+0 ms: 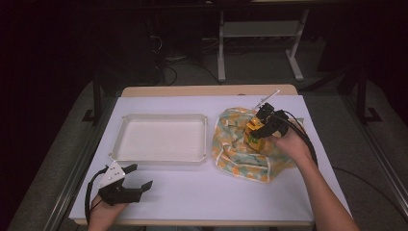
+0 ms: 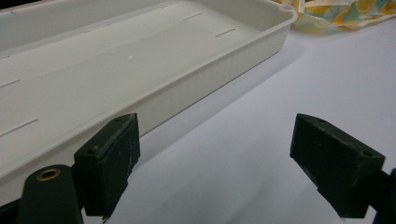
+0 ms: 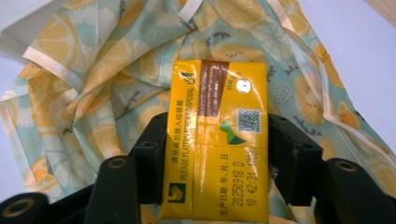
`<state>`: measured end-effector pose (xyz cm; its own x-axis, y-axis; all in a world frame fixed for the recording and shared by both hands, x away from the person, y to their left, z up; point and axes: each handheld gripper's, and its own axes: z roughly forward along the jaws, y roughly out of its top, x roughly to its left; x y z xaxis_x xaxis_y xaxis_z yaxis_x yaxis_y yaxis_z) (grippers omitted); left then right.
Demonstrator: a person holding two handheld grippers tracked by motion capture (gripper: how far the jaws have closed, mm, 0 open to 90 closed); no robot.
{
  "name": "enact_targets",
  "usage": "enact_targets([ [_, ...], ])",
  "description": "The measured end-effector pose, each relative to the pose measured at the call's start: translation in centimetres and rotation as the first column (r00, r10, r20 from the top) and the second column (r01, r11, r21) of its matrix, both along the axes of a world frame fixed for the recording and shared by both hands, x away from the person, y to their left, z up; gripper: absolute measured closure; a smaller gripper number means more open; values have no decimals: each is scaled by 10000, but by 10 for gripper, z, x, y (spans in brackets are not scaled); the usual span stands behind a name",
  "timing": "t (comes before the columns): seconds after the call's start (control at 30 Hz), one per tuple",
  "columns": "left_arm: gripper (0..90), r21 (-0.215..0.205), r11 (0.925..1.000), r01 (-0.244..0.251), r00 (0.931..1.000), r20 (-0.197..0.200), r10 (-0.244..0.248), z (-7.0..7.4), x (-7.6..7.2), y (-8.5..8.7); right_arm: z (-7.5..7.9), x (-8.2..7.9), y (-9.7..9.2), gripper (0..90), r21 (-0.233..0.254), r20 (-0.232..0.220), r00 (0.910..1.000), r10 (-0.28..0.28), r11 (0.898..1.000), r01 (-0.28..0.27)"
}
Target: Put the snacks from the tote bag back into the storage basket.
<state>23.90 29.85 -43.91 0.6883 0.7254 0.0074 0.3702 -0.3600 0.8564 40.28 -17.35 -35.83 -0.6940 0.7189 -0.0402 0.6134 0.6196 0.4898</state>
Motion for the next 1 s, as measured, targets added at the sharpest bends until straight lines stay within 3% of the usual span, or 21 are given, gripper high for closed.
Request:
enact_targets([
  [0.37,158,-148,9998,-115,9999,-22,115,0,0,0,1,-1,3,474,-301,240,9997,98,9995,-91],
  [1.0,158,-156,9998,-109,9999,-13,109,0,0,0,-1,1,5,472,-317,78,10000,60,9995,-57],
])
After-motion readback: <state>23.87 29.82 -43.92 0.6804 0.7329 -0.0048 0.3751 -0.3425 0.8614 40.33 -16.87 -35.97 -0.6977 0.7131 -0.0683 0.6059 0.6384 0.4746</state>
